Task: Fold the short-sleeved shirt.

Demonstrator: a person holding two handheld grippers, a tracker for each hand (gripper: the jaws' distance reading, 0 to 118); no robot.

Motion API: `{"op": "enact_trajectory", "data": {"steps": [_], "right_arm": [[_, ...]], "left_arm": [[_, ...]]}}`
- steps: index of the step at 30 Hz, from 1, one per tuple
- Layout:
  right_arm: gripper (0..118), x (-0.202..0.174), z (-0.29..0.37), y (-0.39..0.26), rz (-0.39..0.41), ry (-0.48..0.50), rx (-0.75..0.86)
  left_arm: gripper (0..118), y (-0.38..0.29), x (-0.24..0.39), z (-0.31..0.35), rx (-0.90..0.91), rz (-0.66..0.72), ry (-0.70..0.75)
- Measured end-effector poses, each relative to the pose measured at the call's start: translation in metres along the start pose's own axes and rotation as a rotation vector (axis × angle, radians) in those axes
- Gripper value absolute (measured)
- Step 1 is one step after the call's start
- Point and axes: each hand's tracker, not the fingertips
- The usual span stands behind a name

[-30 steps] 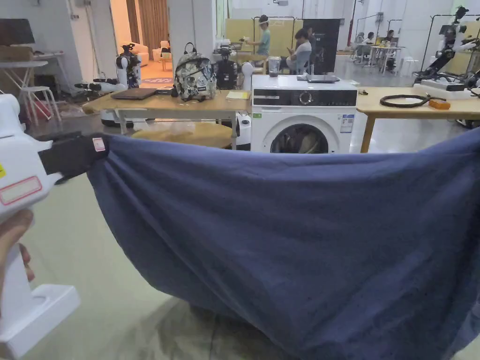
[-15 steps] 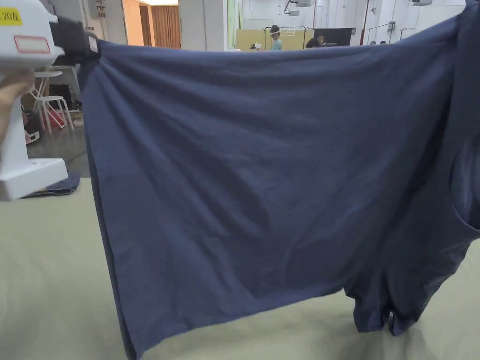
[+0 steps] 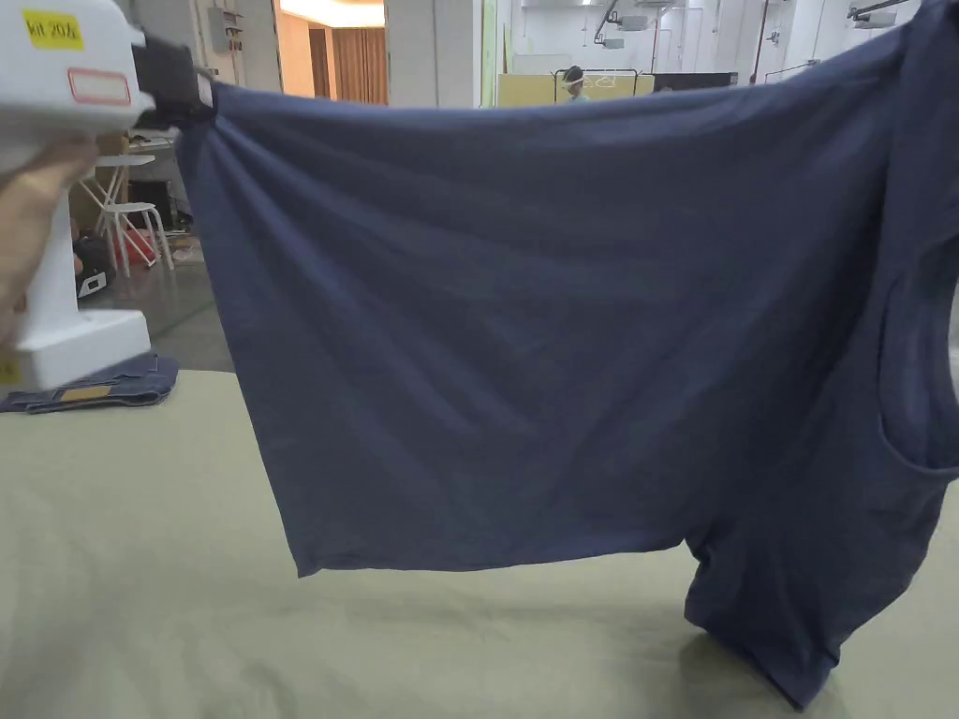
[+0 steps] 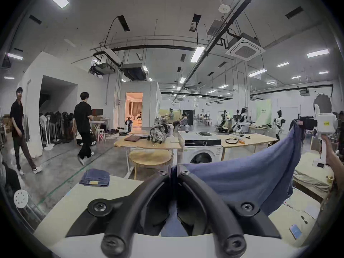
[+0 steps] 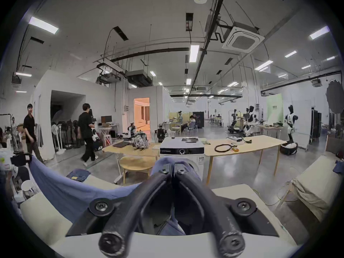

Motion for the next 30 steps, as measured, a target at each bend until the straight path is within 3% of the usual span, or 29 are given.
{"op": "enact_trajectory", "data": {"steps": [8, 12, 18, 22, 26, 30], "right_arm": [[0, 0.022, 0.066, -0.091, -0.052, 0.092, -0.060], [0, 0.027, 0.128, -0.156, -0.087, 0.140, -0.100], [0, 0.033, 0.228, -0.269, -0.186, 0.135, -0.143], [0, 0.033, 0.300, -0.336, -0.212, 0.113, -0.176], [0, 0.022, 0.355, -0.394, -0.290, 0.063, -0.211], [0, -0.001, 0.378, -0.440, -0.232, 0.034, -0.360]], "left_arm": [[0, -0.101, -0.002, 0.044, -0.069, 0.032, -0.057], [0, -0.164, -0.003, 0.095, -0.078, 0.133, -0.101], [0, -0.258, 0.023, 0.195, -0.152, 0.147, -0.093], [0, -0.309, 0.026, 0.256, -0.338, 0.201, 0.019], [0, -0.352, 0.021, 0.309, -0.358, 0.261, 0.054], [0, -0.395, 0.023, 0.330, -0.467, 0.265, 0.080]]}}
